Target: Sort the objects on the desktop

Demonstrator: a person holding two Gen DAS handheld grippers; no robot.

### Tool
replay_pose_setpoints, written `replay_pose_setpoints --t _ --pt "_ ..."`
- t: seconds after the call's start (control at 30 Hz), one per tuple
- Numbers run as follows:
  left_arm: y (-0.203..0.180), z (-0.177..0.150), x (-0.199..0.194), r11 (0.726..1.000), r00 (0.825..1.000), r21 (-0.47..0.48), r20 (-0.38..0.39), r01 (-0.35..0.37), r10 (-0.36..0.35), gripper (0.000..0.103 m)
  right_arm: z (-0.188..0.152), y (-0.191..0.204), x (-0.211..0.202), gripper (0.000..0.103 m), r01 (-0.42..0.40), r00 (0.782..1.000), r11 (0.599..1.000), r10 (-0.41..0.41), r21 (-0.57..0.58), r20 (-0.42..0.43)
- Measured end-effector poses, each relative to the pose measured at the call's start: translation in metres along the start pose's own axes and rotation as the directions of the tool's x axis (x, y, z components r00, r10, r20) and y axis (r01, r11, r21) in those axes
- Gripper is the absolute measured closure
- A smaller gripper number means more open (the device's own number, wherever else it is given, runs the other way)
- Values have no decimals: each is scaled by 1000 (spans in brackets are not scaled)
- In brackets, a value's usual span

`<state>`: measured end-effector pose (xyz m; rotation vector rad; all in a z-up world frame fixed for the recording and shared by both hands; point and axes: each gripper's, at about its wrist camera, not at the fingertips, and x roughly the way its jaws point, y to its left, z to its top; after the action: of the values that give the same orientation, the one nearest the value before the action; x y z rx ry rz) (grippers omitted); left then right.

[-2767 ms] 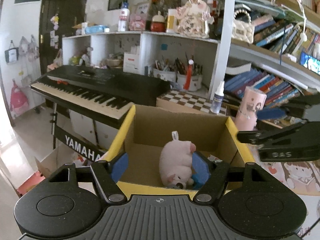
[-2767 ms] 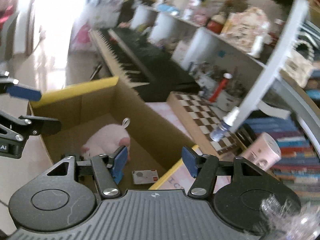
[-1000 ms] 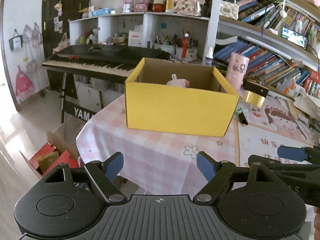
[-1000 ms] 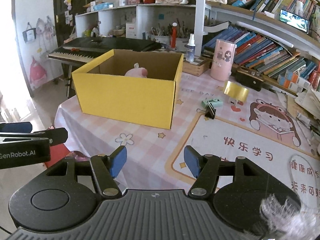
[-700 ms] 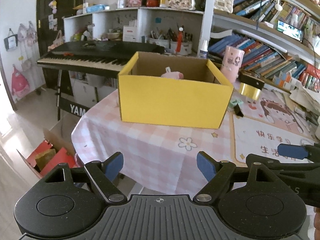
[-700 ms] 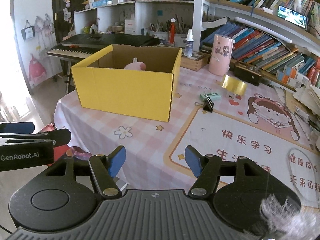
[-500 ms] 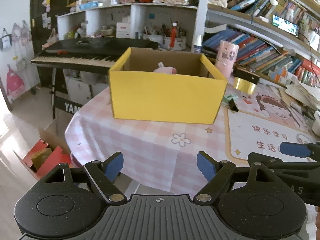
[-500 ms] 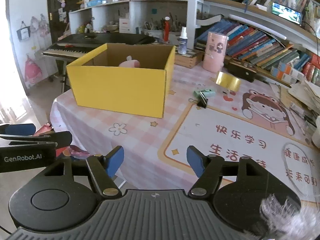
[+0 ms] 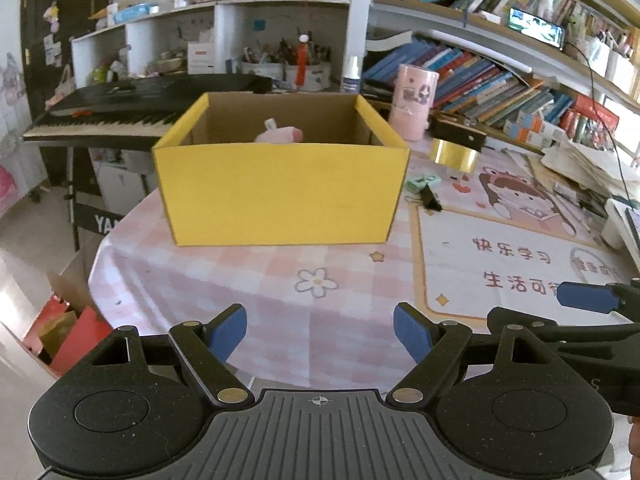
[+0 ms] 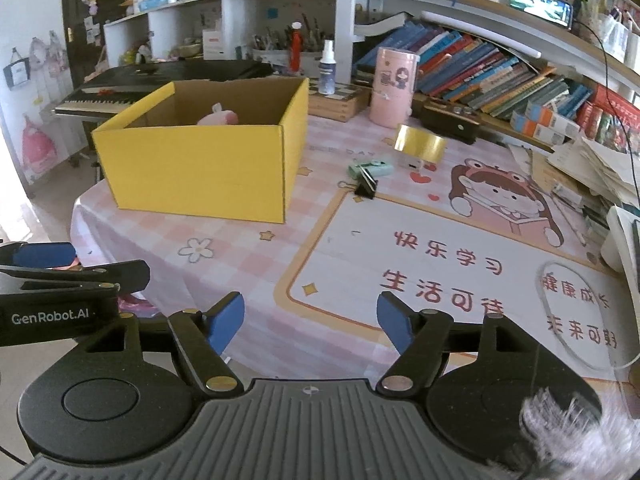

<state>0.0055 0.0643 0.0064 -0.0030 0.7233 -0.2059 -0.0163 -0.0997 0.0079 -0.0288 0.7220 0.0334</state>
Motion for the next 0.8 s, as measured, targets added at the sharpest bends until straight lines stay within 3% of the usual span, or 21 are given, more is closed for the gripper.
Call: replay_pose_setpoints --t 0.8 --pt "-52 22 40 996 997 82 -56 48 -43 20 6 -62 23 29 46 998 993 -42 107 -46"
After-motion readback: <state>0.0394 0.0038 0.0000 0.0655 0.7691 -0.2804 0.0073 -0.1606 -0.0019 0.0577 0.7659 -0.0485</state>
